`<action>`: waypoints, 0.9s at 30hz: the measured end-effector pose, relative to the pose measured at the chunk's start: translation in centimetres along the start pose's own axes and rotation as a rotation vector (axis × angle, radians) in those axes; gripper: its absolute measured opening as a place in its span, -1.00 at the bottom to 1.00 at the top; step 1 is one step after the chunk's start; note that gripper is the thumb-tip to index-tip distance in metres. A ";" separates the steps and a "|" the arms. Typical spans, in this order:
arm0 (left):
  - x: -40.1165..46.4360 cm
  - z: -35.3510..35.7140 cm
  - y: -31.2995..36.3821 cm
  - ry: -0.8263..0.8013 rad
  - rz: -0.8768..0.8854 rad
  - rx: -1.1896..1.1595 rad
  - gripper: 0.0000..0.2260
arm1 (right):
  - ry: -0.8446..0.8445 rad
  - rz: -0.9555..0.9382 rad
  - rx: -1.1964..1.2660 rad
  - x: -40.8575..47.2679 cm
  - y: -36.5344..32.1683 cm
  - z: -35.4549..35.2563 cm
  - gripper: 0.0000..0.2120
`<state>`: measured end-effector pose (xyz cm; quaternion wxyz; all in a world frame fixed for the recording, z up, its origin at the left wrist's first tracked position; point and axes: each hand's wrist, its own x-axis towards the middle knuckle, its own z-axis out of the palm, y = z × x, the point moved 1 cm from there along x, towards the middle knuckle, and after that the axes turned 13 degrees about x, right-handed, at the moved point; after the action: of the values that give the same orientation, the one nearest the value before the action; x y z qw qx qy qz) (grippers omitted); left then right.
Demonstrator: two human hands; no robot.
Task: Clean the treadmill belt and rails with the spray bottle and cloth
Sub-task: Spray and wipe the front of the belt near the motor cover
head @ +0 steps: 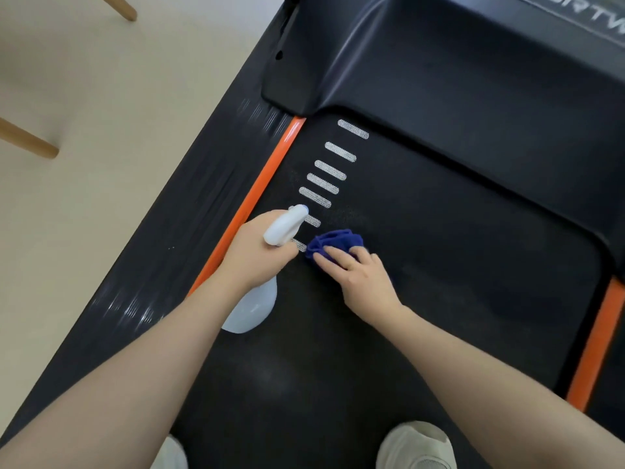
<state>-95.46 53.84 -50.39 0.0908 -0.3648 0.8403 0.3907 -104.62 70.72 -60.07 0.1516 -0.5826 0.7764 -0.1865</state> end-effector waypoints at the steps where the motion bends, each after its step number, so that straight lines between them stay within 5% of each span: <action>1: 0.1 0.1 0.2 0.011 0.003 0.028 -0.73 | -0.017 -0.048 -0.015 0.5 0.7 -0.6 -0.35; 7: 0.9 0.3 -0.4 0.006 -0.043 -0.022 -0.71 | 0.160 0.400 0.017 5.4 4.6 -3.4 -0.38; 12: 1.2 0.2 -0.1 -0.012 -0.057 -0.001 -0.73 | 0.102 0.064 0.033 0.9 0.3 0.4 -0.35; 15: 1.2 0.2 -0.3 -0.005 -0.052 -0.010 -0.69 | 0.152 0.015 0.001 3.0 1.4 -0.5 -0.41; 20: 1.1 -1.5 -2.1 0.129 -0.128 -0.183 -0.70 | 0.360 0.539 0.173 7.2 -0.6 -0.3 -0.44; 24: 0.8 -2.8 -3.6 0.250 -0.262 -0.295 -0.72 | 0.126 0.074 0.118 5.5 -4.4 2.7 -0.45; 27: 0.9 -2.7 -4.4 0.247 -0.253 -0.286 -0.71 | 0.139 0.006 0.112 7.2 -2.9 2.0 -0.41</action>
<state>-92.79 49.48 -51.53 -0.0171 -0.5215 0.7286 0.4436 -103.23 62.83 -60.64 0.1303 -0.5566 0.7750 -0.2692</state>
